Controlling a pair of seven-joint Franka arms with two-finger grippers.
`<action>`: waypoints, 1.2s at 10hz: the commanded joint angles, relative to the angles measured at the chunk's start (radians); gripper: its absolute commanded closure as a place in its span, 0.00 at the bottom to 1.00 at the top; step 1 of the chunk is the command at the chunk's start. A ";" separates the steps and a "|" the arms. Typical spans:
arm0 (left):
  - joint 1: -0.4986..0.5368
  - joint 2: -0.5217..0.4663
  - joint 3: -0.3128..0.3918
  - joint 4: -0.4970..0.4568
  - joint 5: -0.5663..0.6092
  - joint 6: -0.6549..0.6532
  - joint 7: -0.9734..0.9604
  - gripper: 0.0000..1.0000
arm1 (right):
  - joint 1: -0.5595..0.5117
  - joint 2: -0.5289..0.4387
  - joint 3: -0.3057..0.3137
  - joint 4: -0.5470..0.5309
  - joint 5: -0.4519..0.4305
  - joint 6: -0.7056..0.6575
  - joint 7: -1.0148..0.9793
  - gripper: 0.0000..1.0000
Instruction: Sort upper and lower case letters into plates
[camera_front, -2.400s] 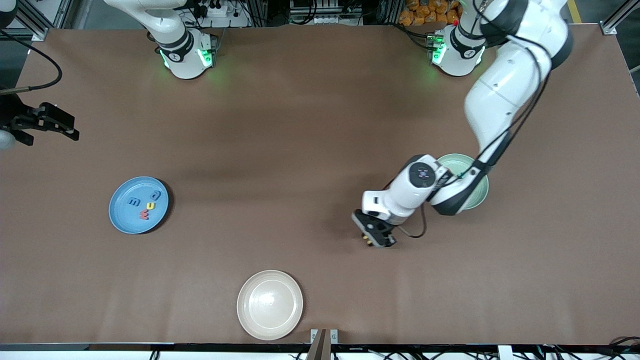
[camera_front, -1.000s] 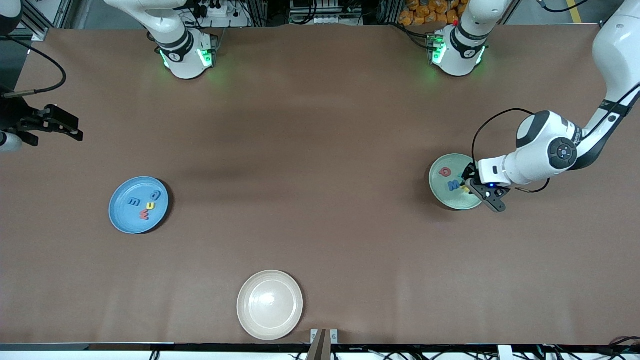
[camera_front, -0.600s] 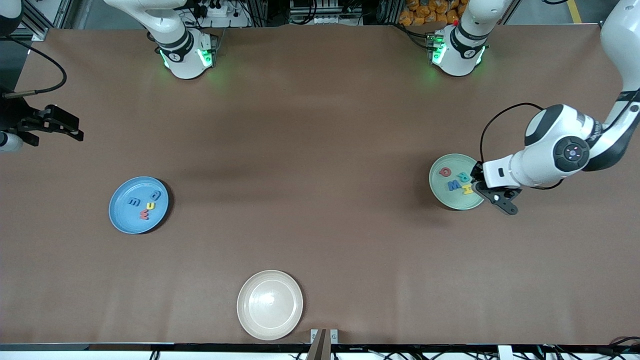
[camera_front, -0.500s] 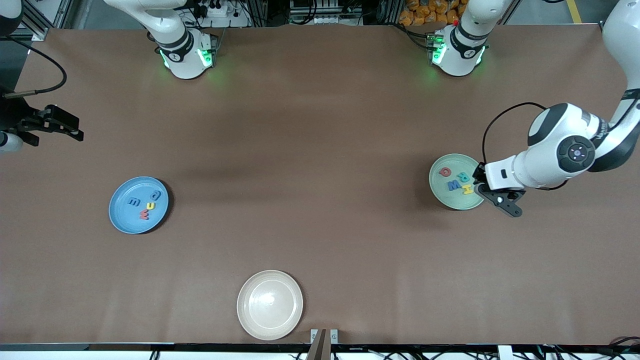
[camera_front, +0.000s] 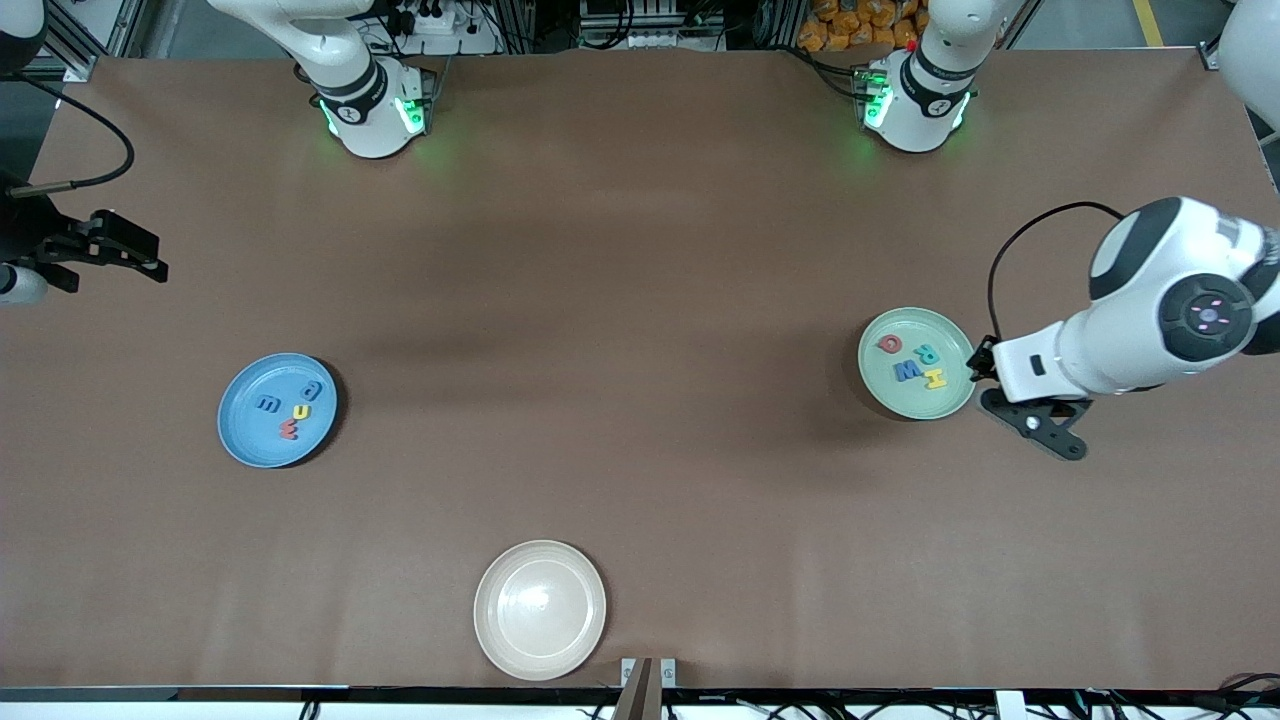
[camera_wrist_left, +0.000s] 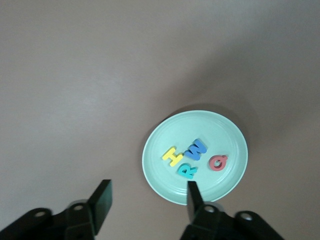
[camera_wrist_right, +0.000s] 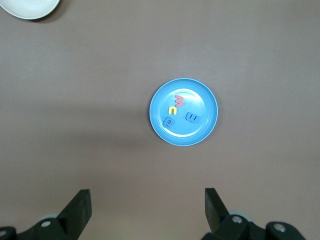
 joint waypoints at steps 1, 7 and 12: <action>-0.083 -0.081 0.102 0.097 -0.114 -0.038 0.000 0.00 | -0.017 -0.014 0.015 -0.014 0.002 -0.002 0.015 0.00; -0.758 -0.449 0.961 0.215 -0.540 -0.078 -0.133 0.00 | -0.017 -0.014 0.013 -0.020 0.002 -0.001 0.015 0.00; -0.812 -0.602 1.059 0.127 -0.707 -0.143 -0.312 0.00 | -0.017 -0.014 0.013 -0.020 0.002 -0.001 0.015 0.00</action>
